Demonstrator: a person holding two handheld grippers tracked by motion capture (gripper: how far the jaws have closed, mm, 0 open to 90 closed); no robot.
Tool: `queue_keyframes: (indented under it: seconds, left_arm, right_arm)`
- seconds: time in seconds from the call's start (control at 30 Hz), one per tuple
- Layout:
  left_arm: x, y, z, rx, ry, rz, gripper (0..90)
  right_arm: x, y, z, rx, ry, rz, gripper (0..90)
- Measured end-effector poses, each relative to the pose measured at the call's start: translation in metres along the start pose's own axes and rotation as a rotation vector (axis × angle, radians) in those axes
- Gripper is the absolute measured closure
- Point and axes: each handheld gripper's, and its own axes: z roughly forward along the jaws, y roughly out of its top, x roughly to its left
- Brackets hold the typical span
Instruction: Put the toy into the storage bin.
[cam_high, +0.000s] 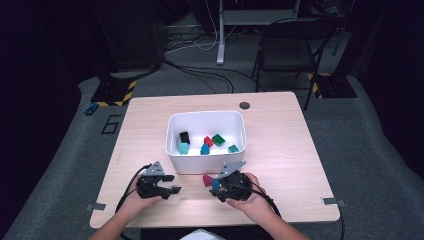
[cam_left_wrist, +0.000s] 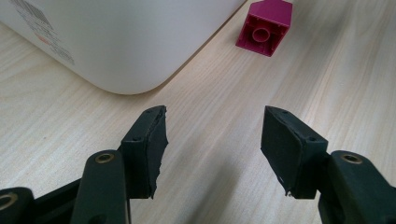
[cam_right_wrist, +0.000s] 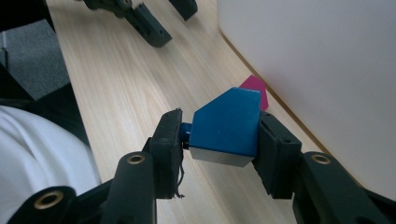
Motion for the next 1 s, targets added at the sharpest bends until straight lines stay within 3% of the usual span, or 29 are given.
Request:
queue_keyframes:
  seconds: [0.23, 0.37, 0.63, 1.0]
  left_arm:
    - [-0.001, -0.001, 0.001, -0.007, 0.0, -0.019, 40.3]
    - [0.0, 0.0, 0.0, 0.001, 0.0, -0.001, 40.3]
    - [0.0, 0.0, 0.0, -0.002, -0.002, -0.008, 40.3]
    - [-0.001, 0.0, 0.001, 0.0, -0.006, -0.016, 40.3]
  right_arm:
    - [-0.001, 0.016, -0.018, -0.031, 0.017, 0.005, 55.5]
    - [-0.003, 0.027, -0.03, -0.043, 0.023, 0.006, 55.5]
    - [-0.01, 0.049, -0.053, -0.07, 0.029, 0.004, 55.5]
    - [-0.023, 0.077, -0.071, -0.093, -0.007, -0.002, 55.6]
